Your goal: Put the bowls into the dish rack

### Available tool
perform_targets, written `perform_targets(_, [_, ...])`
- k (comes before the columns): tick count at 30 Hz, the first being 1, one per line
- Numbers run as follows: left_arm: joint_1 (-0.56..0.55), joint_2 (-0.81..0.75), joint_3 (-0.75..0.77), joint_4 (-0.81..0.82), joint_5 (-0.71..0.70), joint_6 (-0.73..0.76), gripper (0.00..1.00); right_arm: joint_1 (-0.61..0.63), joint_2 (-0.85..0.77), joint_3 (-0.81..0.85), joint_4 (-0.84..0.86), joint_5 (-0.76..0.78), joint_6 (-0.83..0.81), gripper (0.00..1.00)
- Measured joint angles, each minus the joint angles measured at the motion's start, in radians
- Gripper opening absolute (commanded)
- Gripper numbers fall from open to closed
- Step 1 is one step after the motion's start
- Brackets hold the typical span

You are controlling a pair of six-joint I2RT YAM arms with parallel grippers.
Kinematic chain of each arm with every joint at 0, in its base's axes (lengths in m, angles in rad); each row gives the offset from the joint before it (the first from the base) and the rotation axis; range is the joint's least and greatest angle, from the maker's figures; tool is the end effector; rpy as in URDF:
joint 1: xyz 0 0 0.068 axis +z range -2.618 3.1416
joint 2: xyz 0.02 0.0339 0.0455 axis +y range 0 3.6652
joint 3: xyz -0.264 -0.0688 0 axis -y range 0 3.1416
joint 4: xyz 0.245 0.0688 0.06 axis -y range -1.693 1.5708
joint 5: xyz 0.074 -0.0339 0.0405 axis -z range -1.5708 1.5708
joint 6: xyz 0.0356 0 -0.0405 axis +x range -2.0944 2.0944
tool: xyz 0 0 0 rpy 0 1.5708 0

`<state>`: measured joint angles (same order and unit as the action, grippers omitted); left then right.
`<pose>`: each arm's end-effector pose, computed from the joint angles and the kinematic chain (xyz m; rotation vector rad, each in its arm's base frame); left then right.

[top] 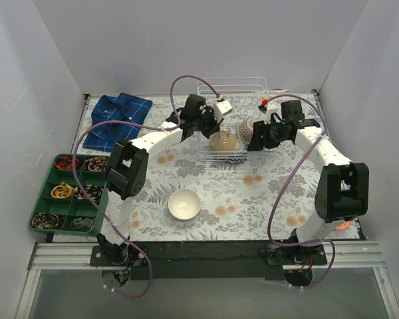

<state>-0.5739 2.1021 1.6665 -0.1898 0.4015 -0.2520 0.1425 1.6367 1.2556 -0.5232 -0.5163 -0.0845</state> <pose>0.4021 -0.2765 0.2296 0.5979 2.2064 -0.8904 0.3460 0.0674 0.2590 -0.4927 2.3738 0.6614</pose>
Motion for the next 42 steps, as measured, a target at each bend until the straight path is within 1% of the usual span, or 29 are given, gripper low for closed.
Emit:
perform_targets(9, [-0.078,0.000,0.005,0.061,0.013,-0.024,0.00,-0.039,-0.061,-0.057,0.002,0.021,-0.002,0.60])
perform_targets(15, [-0.108,-0.013,-0.009,0.055,-0.035,-0.043,0.00,-0.049,-0.090,-0.076,0.002,0.025,-0.006,0.60])
perform_targets(18, [-0.105,-0.071,-0.061,0.060,-0.069,-0.043,0.00,-0.055,-0.100,-0.080,0.004,0.027,-0.009,0.60])
perform_targets(23, [-0.095,-0.224,-0.156,0.069,-0.132,-0.044,0.00,-0.071,-0.115,-0.095,0.006,0.028,-0.016,0.59])
perform_targets(28, [-0.077,-0.309,-0.224,0.068,-0.141,-0.041,0.00,-0.076,-0.115,-0.095,0.007,0.028,-0.018,0.59])
perform_targets(32, [-0.071,-0.301,-0.252,0.047,-0.141,-0.040,0.00,-0.076,-0.115,-0.095,0.007,0.028,-0.020,0.59])
perform_targets(42, [-0.064,-0.198,-0.234,0.027,-0.124,-0.039,0.00,-0.088,-0.115,-0.095,0.002,0.036,-0.023,0.59])
